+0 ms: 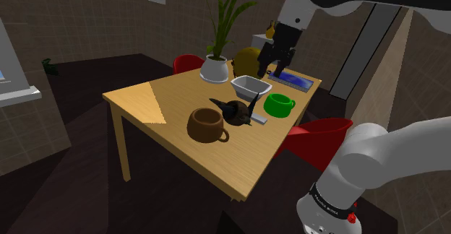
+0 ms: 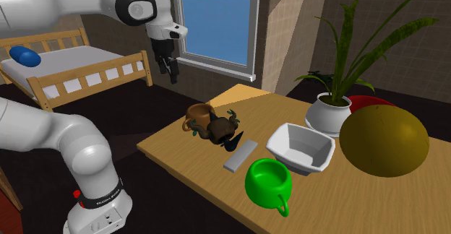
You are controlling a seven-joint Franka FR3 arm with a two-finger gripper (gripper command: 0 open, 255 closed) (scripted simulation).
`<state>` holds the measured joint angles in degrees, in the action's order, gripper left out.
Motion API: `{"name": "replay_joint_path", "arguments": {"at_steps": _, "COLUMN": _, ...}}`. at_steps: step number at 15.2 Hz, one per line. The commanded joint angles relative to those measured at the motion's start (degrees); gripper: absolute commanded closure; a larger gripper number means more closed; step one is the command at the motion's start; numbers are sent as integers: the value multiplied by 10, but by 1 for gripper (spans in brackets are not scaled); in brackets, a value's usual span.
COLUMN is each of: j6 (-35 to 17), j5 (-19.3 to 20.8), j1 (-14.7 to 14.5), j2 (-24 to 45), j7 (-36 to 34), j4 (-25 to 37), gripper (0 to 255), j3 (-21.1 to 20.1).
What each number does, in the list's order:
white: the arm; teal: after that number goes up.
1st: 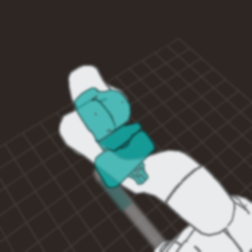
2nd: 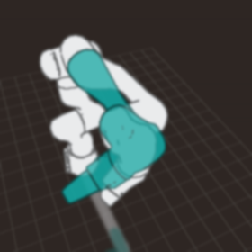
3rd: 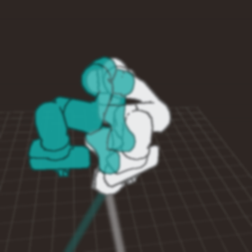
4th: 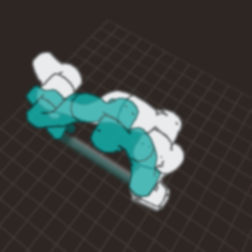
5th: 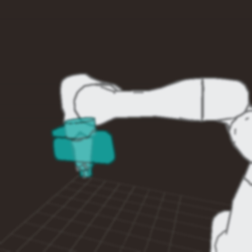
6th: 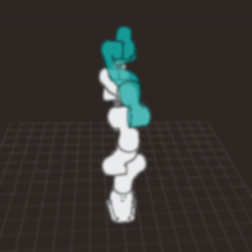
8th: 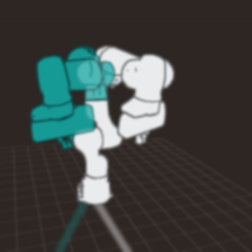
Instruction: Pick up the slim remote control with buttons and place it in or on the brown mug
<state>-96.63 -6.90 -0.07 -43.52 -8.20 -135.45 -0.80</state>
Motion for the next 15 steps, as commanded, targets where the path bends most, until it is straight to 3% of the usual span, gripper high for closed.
{"name": "replay_joint_path", "arguments": {"at_steps": 1, "j6": 0, "j5": 0, "j1": 0, "j2": 0, "j7": 0, "j4": 0, "gripper": 0, "j3": 0}}
{"name": "replay_joint_path", "arguments": {"at_steps": 15, "j6": -210, "j5": 57, "j1": 31, "j2": 181, "j7": 146, "j4": -51, "gripper": 0, "j3": 91}}
